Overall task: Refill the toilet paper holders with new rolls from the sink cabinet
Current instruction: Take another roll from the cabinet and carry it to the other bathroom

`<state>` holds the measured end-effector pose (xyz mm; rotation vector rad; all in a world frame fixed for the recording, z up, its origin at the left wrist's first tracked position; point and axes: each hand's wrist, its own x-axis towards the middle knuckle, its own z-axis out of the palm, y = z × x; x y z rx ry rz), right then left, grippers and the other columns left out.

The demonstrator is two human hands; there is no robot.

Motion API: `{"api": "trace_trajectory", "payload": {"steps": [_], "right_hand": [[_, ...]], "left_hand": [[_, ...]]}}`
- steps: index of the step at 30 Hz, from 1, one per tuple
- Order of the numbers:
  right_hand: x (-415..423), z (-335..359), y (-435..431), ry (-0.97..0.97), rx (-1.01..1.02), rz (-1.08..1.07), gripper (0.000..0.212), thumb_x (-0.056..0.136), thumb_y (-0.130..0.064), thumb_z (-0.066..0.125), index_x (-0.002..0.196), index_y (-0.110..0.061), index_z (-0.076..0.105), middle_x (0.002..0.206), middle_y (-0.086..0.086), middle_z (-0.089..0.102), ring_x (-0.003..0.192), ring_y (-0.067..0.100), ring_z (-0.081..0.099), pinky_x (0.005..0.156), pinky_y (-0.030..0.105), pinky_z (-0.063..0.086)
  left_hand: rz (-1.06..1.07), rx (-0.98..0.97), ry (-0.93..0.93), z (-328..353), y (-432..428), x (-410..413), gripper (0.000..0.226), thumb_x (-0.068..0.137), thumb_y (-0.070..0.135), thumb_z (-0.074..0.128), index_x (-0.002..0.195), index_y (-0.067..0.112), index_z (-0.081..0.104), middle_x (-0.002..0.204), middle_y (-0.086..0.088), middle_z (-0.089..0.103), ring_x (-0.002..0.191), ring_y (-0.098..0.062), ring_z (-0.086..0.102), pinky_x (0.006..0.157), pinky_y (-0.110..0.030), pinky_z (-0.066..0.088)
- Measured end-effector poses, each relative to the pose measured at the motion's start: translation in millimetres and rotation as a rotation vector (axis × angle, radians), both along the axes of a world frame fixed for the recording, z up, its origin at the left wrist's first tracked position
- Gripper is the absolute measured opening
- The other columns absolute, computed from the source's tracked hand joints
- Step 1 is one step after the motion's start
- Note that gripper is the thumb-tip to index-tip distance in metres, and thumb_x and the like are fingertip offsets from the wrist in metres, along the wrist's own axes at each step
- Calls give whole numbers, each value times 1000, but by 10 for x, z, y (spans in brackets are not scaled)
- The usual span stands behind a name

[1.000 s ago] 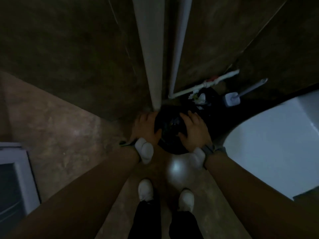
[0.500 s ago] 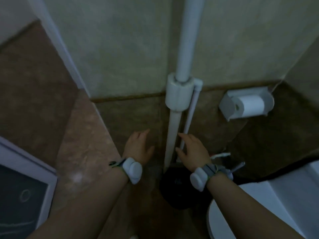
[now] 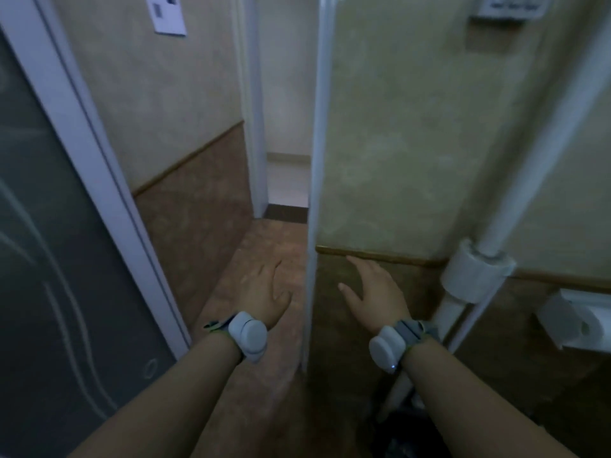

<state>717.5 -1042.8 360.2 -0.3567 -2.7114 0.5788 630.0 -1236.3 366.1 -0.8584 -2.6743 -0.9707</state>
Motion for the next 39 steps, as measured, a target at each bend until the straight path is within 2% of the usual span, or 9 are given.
{"api": "trace_trajectory", "payload": {"steps": [1, 3, 5, 11, 15, 23, 39], "right_hand": [[-155, 25, -144, 8, -7, 21, 56, 88, -40, 53, 138, -22, 38, 138, 6, 48, 123, 27, 47, 100, 37, 40], [-535, 61, -521, 26, -18, 71, 54, 87, -38, 55, 137, -23, 40, 136, 6, 50, 120, 28, 49, 97, 37, 42], [-892, 85, -869, 47, -20, 121, 54, 87, -36, 55, 137, -22, 40, 137, 7, 50, 121, 28, 48, 98, 35, 41], [-1711, 59, -1615, 54, -74, 169, 55, 89, -35, 54, 139, -22, 36, 139, 5, 48, 122, 24, 48, 98, 32, 39], [-2110, 11, -1774, 41, -37, 157, 55, 88, -35, 56, 138, -19, 40, 138, 6, 48, 127, 24, 44, 105, 37, 40], [-3097, -32, -1455, 25, -41, 108, 54, 87, -37, 57, 136, -23, 39, 133, 3, 49, 119, 24, 49, 96, 37, 44], [-5014, 117, -523, 2, -104, 19, 55, 87, -38, 55, 137, -27, 36, 137, 1, 45, 122, 25, 46, 97, 39, 44]], "left_hand": [[3, -4, 22, 18, -147, -141, 41, 95, 25, 46, 120, -6, 57, 117, -22, 63, 105, -25, 64, 88, -31, 51], [20, -65, -34, 38, -543, -476, 53, 90, 28, 55, 136, 3, 44, 133, -16, 54, 120, -27, 53, 102, -33, 41], [52, -101, -74, 33, -889, -805, 65, 86, 30, 60, 143, 12, 33, 142, -11, 45, 129, -28, 42, 108, -35, 33], [117, -100, -76, 49, -1591, -1572, 65, 87, 36, 58, 143, 18, 31, 143, -8, 43, 132, -27, 38, 109, -38, 31], [132, -94, -89, -31, -1768, -1969, 65, 87, 36, 58, 143, 18, 31, 143, -8, 43, 132, -27, 38, 108, -37, 31], [134, -116, -127, -177, -1472, -2932, 65, 86, 36, 60, 143, 18, 32, 141, -9, 45, 130, -27, 41, 109, -37, 31], [148, -84, -156, -50, -374, -4790, 65, 86, 35, 59, 143, 18, 32, 142, -8, 44, 132, -26, 39, 109, -35, 30]]}}
